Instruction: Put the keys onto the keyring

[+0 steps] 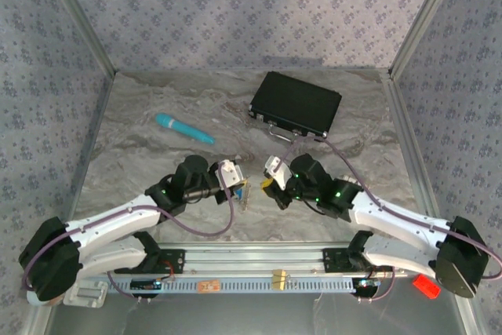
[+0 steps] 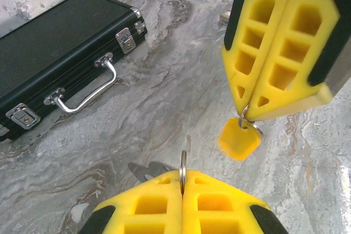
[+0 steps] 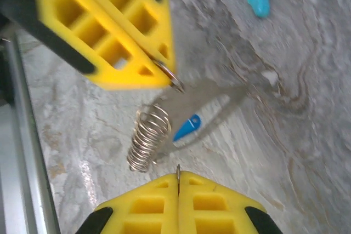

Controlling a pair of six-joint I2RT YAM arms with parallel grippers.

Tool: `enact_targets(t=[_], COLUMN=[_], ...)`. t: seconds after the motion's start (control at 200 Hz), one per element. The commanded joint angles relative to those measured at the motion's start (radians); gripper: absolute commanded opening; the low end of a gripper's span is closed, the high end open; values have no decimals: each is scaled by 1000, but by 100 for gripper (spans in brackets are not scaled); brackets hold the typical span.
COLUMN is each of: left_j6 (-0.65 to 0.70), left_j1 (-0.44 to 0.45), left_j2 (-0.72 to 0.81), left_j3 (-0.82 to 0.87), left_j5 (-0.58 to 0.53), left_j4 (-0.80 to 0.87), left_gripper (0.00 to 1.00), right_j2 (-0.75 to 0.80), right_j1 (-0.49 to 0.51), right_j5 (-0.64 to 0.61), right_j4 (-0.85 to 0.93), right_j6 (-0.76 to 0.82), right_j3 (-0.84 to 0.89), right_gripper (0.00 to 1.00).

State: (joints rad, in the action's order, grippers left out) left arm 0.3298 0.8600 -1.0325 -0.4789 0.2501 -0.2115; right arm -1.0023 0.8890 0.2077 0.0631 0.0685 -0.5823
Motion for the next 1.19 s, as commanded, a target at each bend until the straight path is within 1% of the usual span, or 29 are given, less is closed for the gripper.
enact_targets(t=[0.0,0.135,0.255,0.475,0.62,0.705,0.835,1.189], left_j6=[35,77,100,88,77,75,80,84], left_j1=[12,24,35,35,37,37,39,41], left_j2=[30,39,43,39,36,38,35,40], left_j3=[22,32,40,40,34,34,33,33], left_j5=[60,103,107,73,33,26,27,47], left_j4=[-72,-78,-90,-82,-58,-53,-52,-51], left_gripper=[0,0,0,0,0,0,0,0], right_j2=[28,27,22,-4,-37,-44,-39,-53], right_j1=[4,1,0,-3,1,2,2,-5], right_j5=[70,81,82,112,50,58,120,121], right_j4=[-110,-120,-119,-113,-65,-55,-105,-166], right_j6=[60,43,33,20,20,22,9,6], right_j3=[19,18,16,7,-16,-22,-13,-16], right_gripper=[0,0,0,0,0,0,0,0])
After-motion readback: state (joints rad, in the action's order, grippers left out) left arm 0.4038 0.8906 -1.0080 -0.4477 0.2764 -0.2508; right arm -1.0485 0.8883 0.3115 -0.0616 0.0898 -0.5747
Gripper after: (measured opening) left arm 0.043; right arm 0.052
